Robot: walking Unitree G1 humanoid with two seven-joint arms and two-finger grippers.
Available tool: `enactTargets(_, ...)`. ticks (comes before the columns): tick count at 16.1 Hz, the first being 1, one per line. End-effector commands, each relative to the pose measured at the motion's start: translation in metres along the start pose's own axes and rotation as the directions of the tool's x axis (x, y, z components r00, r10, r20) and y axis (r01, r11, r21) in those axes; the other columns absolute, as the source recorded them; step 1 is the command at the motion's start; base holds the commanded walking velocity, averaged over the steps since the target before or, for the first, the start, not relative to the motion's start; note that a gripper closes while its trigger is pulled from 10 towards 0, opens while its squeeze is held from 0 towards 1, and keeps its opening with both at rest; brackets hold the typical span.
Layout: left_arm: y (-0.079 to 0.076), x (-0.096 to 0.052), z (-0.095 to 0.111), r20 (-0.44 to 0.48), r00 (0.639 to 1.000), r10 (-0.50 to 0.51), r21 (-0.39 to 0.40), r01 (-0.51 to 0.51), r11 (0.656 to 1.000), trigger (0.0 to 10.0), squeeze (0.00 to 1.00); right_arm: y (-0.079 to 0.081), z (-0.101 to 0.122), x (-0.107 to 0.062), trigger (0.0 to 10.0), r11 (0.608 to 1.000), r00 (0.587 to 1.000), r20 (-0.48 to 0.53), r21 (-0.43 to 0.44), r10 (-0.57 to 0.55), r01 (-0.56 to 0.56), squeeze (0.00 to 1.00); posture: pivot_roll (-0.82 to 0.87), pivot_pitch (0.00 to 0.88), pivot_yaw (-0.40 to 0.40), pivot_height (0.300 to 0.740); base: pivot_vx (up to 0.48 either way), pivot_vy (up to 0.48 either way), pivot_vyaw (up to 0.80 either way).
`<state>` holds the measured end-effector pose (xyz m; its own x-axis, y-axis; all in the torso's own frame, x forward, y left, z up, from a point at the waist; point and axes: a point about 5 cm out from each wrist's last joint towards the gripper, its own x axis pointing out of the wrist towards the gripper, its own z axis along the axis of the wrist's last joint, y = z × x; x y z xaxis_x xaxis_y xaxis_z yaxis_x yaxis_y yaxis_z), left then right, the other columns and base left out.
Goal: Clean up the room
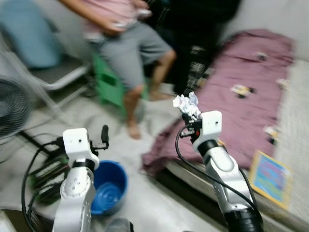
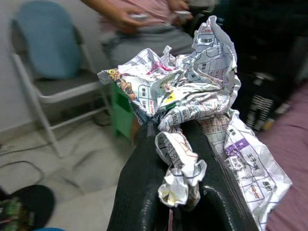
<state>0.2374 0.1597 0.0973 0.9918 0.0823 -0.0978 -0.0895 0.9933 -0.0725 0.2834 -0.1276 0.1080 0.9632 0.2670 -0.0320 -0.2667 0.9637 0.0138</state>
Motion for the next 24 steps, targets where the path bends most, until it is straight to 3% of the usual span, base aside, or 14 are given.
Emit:
enactTargets(1,-0.0033,-0.0006,0.0017,0.005,1.000,-0.017,0.001,0.017,1.000,10.0,0.00,-0.0034,0.0018,-0.0005,10.0,1.000,1.000,0.004,0.002,-0.010,0.010,0.00,-0.02,0.002,-0.006,0.740,0.000,0.000,0.80)
enactTargets(22,-0.0071,-0.0005,0.0047,0.029,0.996,-0.079,0.000,0.079,0.997,10.0,0.00,-0.0021,0.0005,-0.0017,10.0,1.000,1.000,0.000,0.016,-0.011,0.011,0.00,-0.02,0.011,-0.002,0.740,0.000,0.000,0.80)
enactTargets(24,-0.0094,-0.0016,0.0063,0.042,0.993,-0.106,-0.012,0.107,0.994,10.0,0.00,-0.0045,-0.0004,-0.0015,10.0,0.999,1.000,-0.005,0.028,-0.031,0.031,0.00,-0.02,0.012,-0.001,0.740,0.000,0.000,0.00)
